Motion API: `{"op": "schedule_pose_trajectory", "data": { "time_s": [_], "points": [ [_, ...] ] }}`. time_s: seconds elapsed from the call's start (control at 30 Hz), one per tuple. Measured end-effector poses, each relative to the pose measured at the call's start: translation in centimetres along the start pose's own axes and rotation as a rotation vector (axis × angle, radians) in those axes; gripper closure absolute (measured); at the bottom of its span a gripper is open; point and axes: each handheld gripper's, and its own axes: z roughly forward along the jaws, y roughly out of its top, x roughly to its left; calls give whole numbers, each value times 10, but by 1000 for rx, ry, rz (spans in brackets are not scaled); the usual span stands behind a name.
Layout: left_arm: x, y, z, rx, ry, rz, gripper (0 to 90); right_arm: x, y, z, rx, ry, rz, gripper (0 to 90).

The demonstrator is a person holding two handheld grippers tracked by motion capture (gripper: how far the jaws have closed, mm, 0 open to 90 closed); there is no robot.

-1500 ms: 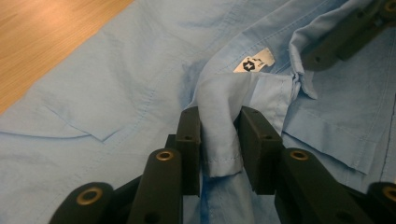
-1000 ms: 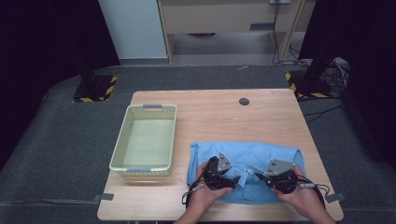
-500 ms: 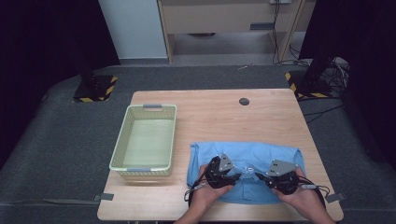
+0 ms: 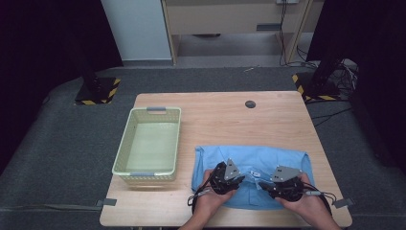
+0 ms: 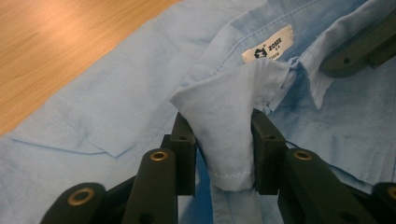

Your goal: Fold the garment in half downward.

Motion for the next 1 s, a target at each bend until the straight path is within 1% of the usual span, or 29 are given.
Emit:
{"op": "schedule_pose_trajectory", "data": {
  "time_s": [0.03,0.1,0.13,0.2,0.27,0.43,0.57,0.8,1.0],
  "points": [
    [-1,0,-1,-4,1,-2,668,0,0,1,1,-1,1,587],
    [-1,0,-2,-4,4,1,623,2,0,2,4,-5,-5,577],
    [-2,0,-4,-5,17,-7,583,2,0,3,6,-8,-8,579],
    [-2,-1,-6,-7,20,-19,523,4,0,4,11,-12,-22,596],
    [-2,-2,-7,-6,18,-23,500,6,0,4,5,-10,-27,621],
    [-4,-3,-12,-4,14,-28,474,12,-1,4,8,-7,-41,621],
    [-7,-3,-16,4,8,-23,477,16,-6,3,13,-8,-40,623],
    [-19,-1,-20,19,-5,10,494,25,-13,0,32,-6,-43,625],
    [-28,-5,-29,27,-9,23,490,34,-17,-5,39,2,-47,614]
  ]
}}
